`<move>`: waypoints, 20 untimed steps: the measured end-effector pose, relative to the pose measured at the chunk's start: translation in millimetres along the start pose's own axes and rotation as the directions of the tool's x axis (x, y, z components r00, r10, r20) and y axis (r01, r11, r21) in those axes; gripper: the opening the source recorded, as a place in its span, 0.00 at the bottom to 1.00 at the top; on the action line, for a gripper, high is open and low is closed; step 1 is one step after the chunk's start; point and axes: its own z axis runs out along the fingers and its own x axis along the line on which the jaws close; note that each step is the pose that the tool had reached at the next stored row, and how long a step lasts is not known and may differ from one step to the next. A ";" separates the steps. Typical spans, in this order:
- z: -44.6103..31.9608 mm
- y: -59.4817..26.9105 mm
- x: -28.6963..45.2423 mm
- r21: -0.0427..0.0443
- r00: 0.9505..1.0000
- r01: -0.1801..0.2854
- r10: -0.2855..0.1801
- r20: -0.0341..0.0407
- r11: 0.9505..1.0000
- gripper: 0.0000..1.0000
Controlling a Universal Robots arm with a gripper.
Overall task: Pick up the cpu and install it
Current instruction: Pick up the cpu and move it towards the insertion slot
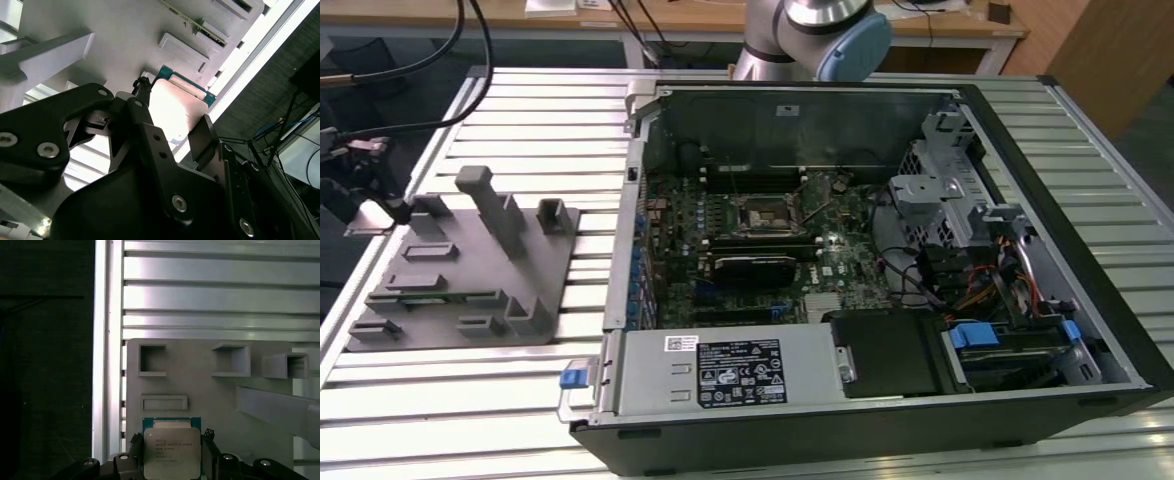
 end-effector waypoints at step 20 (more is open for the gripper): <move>-26.2 1.1 -0.5 0.000 1.000 0.000 0.000 0.007 1.000 0.55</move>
